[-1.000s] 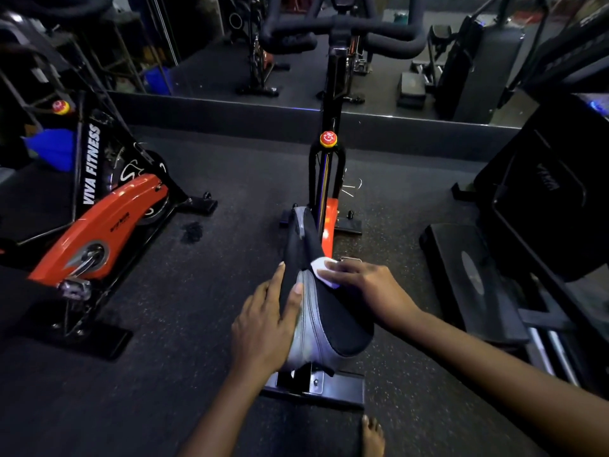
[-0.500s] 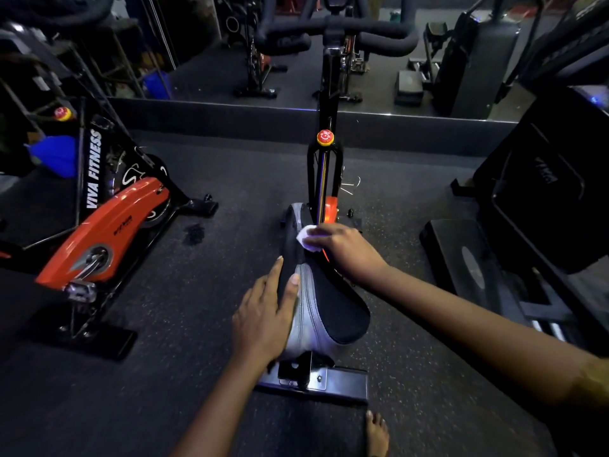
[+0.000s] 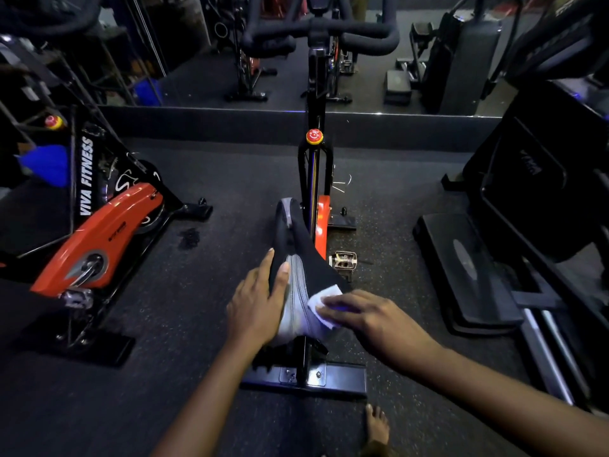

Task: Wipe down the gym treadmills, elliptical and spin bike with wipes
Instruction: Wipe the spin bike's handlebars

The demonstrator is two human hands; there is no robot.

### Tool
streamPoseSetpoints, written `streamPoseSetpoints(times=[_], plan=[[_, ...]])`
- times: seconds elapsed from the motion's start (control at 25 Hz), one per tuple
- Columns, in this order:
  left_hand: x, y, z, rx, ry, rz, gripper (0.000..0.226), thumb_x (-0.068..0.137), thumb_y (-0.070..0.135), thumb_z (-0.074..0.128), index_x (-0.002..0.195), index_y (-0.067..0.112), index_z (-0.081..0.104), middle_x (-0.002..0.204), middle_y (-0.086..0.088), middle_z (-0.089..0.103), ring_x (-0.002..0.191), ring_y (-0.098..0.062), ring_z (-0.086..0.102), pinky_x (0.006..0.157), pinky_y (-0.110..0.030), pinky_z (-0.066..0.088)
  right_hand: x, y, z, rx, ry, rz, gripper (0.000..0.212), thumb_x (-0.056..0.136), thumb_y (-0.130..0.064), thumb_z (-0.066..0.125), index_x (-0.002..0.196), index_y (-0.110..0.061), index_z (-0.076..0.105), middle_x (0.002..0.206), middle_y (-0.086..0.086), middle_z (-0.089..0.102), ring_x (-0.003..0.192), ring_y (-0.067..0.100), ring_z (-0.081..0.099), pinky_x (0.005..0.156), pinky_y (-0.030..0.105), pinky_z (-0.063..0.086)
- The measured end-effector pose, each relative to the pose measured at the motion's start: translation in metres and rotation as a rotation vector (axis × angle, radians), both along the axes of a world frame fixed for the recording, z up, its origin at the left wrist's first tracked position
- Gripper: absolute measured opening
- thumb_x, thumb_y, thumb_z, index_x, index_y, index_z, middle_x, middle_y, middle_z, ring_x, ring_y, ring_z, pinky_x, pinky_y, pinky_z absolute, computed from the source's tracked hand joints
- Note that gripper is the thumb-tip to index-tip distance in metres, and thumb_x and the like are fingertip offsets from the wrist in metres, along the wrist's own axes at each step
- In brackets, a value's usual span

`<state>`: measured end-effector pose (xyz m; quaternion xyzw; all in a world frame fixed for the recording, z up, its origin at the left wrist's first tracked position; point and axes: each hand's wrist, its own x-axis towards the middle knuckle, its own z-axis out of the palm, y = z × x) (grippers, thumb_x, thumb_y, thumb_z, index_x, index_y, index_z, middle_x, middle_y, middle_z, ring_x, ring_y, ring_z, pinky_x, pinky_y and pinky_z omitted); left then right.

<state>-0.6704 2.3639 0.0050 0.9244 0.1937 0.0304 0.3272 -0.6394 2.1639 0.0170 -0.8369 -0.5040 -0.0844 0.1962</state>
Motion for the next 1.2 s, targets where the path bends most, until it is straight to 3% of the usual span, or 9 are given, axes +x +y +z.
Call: streamPoseSetpoints(times=[0.12, 0.24, 0.52, 0.64, 0.72, 0.84, 0.92, 1.0, 1.2], plan=[[-0.001, 0.001, 0.001, -0.016, 0.001, 0.007, 0.079, 0.076, 0.067, 0.008, 0.148, 0.04, 0.023, 0.15, 0.005, 0.037, 0.136, -0.022, 0.036, 0.105, -0.039, 0.03, 0.024, 0.01, 0.014, 0.083, 0.177, -0.022, 0.034, 0.085, -0.019, 0.046, 0.109, -0.012, 0.071, 0.111, 0.007, 0.068, 0.098, 0.02, 0.065, 0.084, 0.02, 0.045], [-0.001, 0.001, 0.0, -0.023, -0.003, 0.03, 0.064, 0.089, 0.062, 0.015, 0.148, 0.04, 0.024, 0.15, 0.004, 0.038, 0.136, -0.022, 0.036, 0.105, -0.038, 0.03, 0.038, 0.045, 0.005, 0.029, 0.086, 0.078, 0.025, 0.083, -0.017, 0.061, 0.103, -0.009, 0.073, 0.105, 0.009, 0.069, 0.093, 0.024, 0.066, 0.084, 0.022, 0.044], [0.001, 0.001, 0.0, -0.002, 0.005, 0.018, 0.055, 0.096, 0.052, 0.022, 0.149, 0.037, 0.024, 0.152, 0.003, 0.035, 0.138, -0.023, 0.033, 0.107, -0.038, 0.027, 0.032, -0.003, -0.01, 0.049, 0.074, 0.278, 0.034, 0.087, 0.002, 0.05, 0.115, -0.008, 0.066, 0.119, 0.008, 0.064, 0.103, 0.022, 0.06, 0.089, 0.027, 0.045], [-0.002, -0.004, 0.006, 0.094, -0.017, -0.013, 0.056, 0.097, 0.048, 0.029, 0.15, 0.029, 0.024, 0.154, -0.003, 0.029, 0.139, -0.023, 0.028, 0.109, -0.038, 0.025, 0.042, -0.02, -0.016, 0.182, 0.165, 0.234, 0.044, 0.076, 0.015, 0.057, 0.111, -0.009, 0.069, 0.117, 0.004, 0.065, 0.106, 0.011, 0.06, 0.09, 0.02, 0.046], [0.004, -0.019, 0.011, 0.143, -0.074, -0.002, 0.06, 0.096, 0.05, 0.032, 0.151, 0.027, 0.023, 0.157, -0.004, 0.022, 0.143, -0.022, 0.021, 0.115, -0.039, 0.021, 0.066, -0.014, -0.016, 0.376, 0.264, 0.04, 0.048, 0.071, 0.018, 0.055, 0.108, -0.008, 0.07, 0.114, -0.002, 0.065, 0.106, -0.006, 0.057, 0.089, 0.01, 0.043], [0.014, -0.042, 0.009, 0.289, 0.014, 0.016, 0.072, 0.091, 0.067, 0.016, 0.152, 0.029, 0.013, 0.16, -0.003, 0.009, 0.147, -0.019, 0.009, 0.119, -0.04, 0.009, 0.122, 0.031, -0.019, 0.644, 0.471, -0.247, 0.041, 0.074, 0.013, 0.051, 0.105, -0.006, 0.071, 0.108, 0.006, 0.069, 0.099, -0.018, 0.054, 0.09, 0.007, 0.041], [0.016, -0.046, 0.005, 0.408, 0.078, 0.007, 0.086, 0.077, 0.073, -0.005, 0.152, 0.033, 0.008, 0.161, -0.001, 0.001, 0.147, -0.019, 0.004, 0.118, -0.039, 0.005, 0.153, 0.07, -0.024, 0.677, 0.565, -0.255, 0.037, 0.077, -0.001, 0.048, 0.106, -0.006, 0.071, 0.108, 0.006, 0.069, 0.101, -0.008, 0.058, 0.093, 0.013, 0.044], [0.016, -0.045, 0.003, 0.445, 0.091, 0.023, 0.092, 0.072, 0.076, -0.012, 0.151, 0.035, 0.008, 0.161, 0.001, -0.001, 0.147, -0.017, 0.003, 0.118, -0.037, 0.006, 0.169, 0.097, -0.03, 0.682, 0.611, -0.242, 0.033, 0.083, -0.012, 0.049, 0.108, -0.005, 0.07, 0.11, 0.006, 0.068, 0.103, 0.004, 0.06, 0.091, 0.007, 0.041], [0.019, -0.047, 0.001, 0.457, 0.112, 0.05, 0.09, 0.073, 0.077, -0.019, 0.15, 0.038, 0.006, 0.161, 0.005, -0.002, 0.148, -0.015, 0.002, 0.118, -0.034, 0.004, 0.15, 0.094, -0.052, 0.745, 0.687, -0.242, 0.037, 0.082, 0.004, 0.048, 0.112, -0.006, 0.067, 0.108, 0.005, 0.068, 0.099, 0.011, 0.062, 0.086, 0.003, 0.037]])
